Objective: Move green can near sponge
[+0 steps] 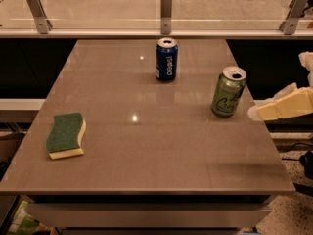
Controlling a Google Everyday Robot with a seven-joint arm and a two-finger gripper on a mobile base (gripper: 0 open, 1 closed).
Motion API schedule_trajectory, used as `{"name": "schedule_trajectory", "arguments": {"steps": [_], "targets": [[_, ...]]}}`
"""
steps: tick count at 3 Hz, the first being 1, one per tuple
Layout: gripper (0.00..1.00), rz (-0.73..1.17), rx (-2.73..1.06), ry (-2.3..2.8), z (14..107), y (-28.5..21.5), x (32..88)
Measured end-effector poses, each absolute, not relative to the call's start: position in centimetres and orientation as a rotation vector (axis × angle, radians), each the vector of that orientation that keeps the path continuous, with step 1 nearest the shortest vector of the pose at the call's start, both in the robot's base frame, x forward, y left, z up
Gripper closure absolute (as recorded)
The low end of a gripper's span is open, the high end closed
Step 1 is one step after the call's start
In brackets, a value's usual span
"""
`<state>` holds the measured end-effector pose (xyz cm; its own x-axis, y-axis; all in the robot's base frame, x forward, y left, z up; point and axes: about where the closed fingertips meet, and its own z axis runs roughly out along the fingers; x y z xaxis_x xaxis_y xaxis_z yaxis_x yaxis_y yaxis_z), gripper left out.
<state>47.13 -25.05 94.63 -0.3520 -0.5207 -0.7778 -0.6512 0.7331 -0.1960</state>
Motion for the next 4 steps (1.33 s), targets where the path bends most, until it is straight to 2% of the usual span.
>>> {"name": "schedule_trajectory", "arguments": {"steps": [4], "targets": [[0.00,0.399,-0.786,1.875,90.8,-22.4,50.9]]}}
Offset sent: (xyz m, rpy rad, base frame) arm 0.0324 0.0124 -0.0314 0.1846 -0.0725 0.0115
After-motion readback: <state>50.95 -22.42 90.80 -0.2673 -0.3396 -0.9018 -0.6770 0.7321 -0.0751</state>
